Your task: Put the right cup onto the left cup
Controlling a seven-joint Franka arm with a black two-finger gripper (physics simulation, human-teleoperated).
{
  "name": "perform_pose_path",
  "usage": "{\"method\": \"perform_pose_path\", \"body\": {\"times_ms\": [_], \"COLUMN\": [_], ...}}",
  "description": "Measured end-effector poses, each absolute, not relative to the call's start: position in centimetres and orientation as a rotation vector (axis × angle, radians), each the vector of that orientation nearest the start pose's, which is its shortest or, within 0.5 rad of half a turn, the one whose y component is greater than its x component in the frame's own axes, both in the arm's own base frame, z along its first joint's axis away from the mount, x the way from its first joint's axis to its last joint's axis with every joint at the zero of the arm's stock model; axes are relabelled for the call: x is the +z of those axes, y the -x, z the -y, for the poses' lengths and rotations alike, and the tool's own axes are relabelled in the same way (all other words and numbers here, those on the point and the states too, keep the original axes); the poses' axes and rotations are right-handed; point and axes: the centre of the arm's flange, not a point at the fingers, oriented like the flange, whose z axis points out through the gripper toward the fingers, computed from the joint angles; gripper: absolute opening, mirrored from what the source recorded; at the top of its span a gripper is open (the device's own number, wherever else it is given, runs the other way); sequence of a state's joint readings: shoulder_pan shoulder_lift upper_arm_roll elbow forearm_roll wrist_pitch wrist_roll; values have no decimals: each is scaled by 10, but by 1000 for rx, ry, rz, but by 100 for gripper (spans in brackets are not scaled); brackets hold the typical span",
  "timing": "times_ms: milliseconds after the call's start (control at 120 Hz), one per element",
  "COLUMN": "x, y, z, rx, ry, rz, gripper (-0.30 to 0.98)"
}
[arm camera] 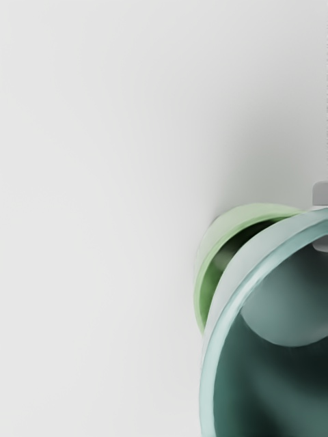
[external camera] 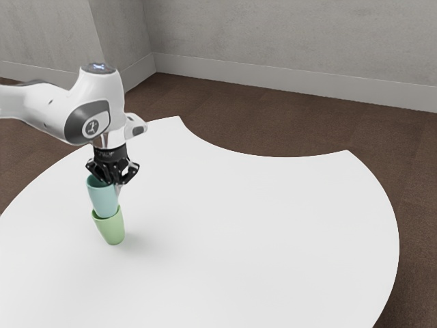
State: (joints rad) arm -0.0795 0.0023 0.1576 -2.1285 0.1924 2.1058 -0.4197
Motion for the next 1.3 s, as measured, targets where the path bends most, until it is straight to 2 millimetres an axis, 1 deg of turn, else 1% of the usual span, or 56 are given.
{"method": "perform_pose_path", "body": {"times_ms": [317, 358, 483, 542, 633, 742, 917, 1158, 1225, 1300], "x": [398, 397, 398, 398, 398, 396, 394, 395, 400, 417], "y": [-535, -535, -535, -535, -536, -536, -537, -538, -537, -536], "z": [-50, -50, -49, -48, -47, -46, -43, -40, -39, -38], "rx": [-7, -8, -12, -12, -12, -7, -8, -14, -26, -60], "ry": [2922, 2924, 2928, 2929, 2930, 2931, 2933, 2936, 2938, 2944], "rz": [608, 609, 609, 607, 603, 598, 588, 577, 576, 576], "gripper": [-9, -2, 26, 37, 48, 56, 63, 67, 67, 68]}}
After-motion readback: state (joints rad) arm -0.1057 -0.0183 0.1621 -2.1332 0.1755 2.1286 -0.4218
